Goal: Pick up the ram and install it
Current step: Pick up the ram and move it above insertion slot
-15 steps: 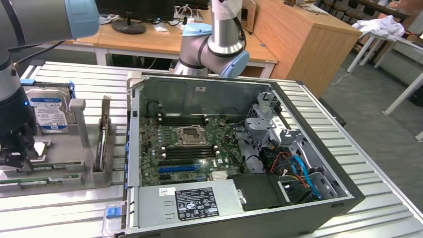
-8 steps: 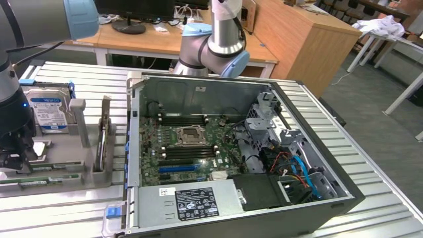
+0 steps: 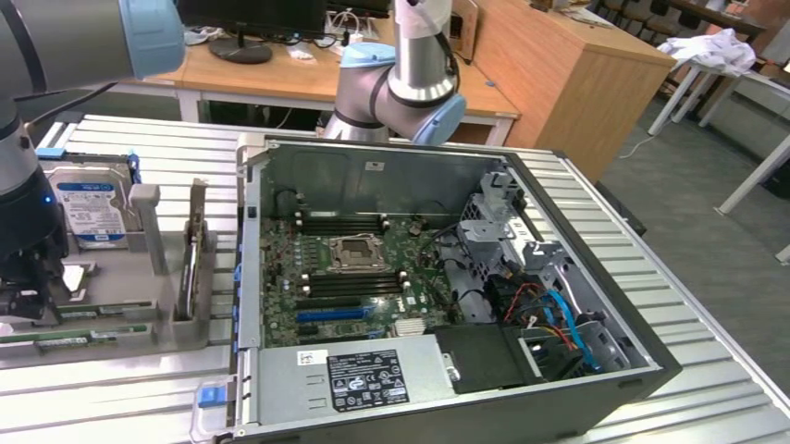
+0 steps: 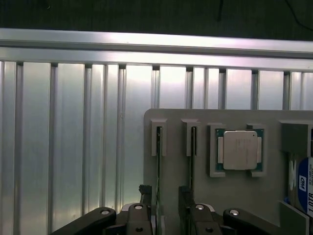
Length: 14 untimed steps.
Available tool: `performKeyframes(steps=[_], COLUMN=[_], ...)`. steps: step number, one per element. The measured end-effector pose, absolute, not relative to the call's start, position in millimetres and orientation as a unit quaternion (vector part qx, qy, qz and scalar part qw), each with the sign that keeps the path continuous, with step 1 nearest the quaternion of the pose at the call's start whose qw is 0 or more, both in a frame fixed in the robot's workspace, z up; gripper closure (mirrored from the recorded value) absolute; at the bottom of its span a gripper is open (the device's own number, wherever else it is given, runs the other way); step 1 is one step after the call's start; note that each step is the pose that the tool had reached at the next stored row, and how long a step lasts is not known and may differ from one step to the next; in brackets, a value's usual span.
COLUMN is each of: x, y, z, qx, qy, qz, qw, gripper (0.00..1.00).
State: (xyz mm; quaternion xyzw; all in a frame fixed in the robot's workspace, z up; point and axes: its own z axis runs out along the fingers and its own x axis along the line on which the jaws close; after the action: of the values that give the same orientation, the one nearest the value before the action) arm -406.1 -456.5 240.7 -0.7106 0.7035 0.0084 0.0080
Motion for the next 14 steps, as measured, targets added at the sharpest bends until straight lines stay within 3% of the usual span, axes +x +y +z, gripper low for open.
performKeyframes(steps=[14], x=[-406], y=[-457], z=[230], qx=[-0.711], qy=[0.704], qz=[0.008], qw=[0.008], gripper=[0.64])
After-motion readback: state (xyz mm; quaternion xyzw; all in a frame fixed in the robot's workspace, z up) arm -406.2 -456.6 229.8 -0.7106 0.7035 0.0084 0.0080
